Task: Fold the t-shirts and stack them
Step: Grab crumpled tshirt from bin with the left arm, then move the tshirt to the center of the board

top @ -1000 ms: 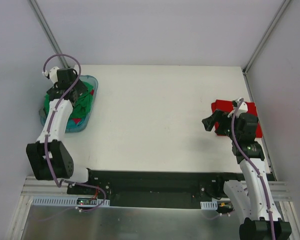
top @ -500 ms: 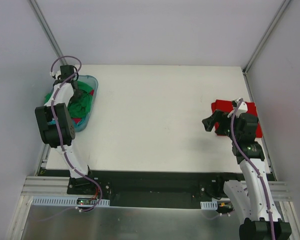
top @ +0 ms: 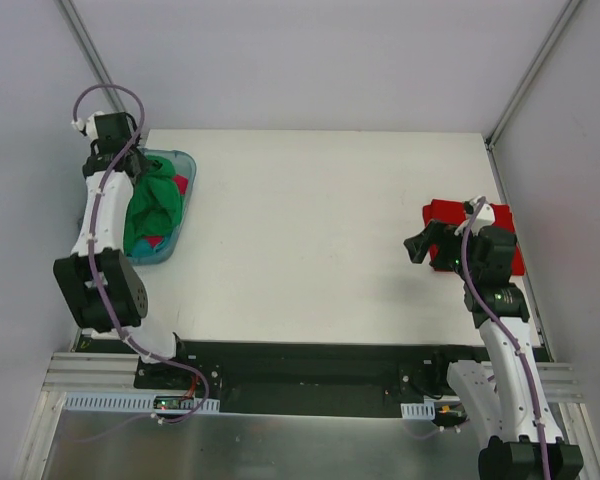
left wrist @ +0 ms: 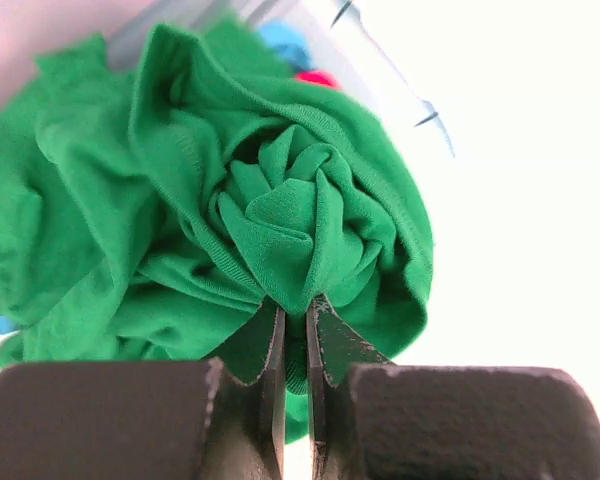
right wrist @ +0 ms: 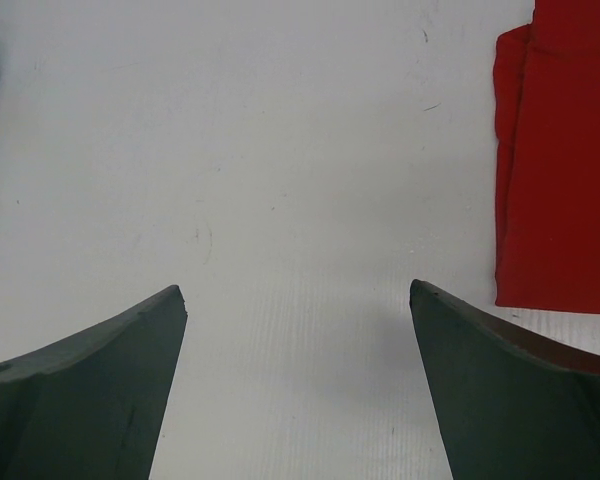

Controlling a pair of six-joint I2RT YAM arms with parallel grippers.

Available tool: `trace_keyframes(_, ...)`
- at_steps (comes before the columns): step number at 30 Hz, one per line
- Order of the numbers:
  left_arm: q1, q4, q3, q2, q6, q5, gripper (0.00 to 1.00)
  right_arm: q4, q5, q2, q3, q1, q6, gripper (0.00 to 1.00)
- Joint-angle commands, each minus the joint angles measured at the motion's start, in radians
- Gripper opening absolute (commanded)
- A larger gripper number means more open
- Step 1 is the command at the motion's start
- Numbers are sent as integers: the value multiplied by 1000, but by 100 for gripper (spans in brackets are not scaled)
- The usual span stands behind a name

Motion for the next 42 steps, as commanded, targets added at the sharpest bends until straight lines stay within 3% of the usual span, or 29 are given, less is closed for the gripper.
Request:
trace_keyframes(1,-3,11,16,-231,-48,31,0,8,-31,-29,48,-3,-12,96)
trace_keyframes(9,-76,13,59,-431,-54,242,0,-148,22,-98,137,-3,88,96)
trace_keyframes(11,-149,14,94,-437,-50,308,0,-168,3,-139,143,-3,120,96)
trace_keyframes(14,-343,10,173,-429,-2,299,0,-182,-31,-226,142,-3,158,96)
trace_keyframes(19,-556,16,340,-328,15,435,0,-148,-134,-296,145,-3,211,96)
trace_keyframes(24,-685,16,554,-149,24,647,0,-118,-199,-277,129,-3,218,96)
trace_keyframes(28,-725,16,525,-106,41,594,0,-128,-223,-236,129,-3,212,96)
trace_keyframes(33,-725,16,282,-159,75,422,0,-141,-203,-228,123,-3,182,96)
trace_keyframes(34,-725,16,223,-184,75,378,6,-131,-202,-227,117,-3,183,96)
trace_keyframes(37,-725,16,32,-280,73,223,39,-116,-186,-201,106,-3,189,96)
trace_keyframes(38,-725,13,-18,-317,69,144,58,-99,-174,-191,94,-3,192,96)
trace_keyframes(39,-725,14,-68,-348,61,91,89,-92,-151,-179,86,-3,192,96)
trace_keyframes(40,-725,16,-113,-381,49,33,99,-98,-128,-165,86,-3,189,96)
trace_keyframes(42,-724,16,-174,-441,35,-38,99,-101,-107,-138,88,-3,183,96)
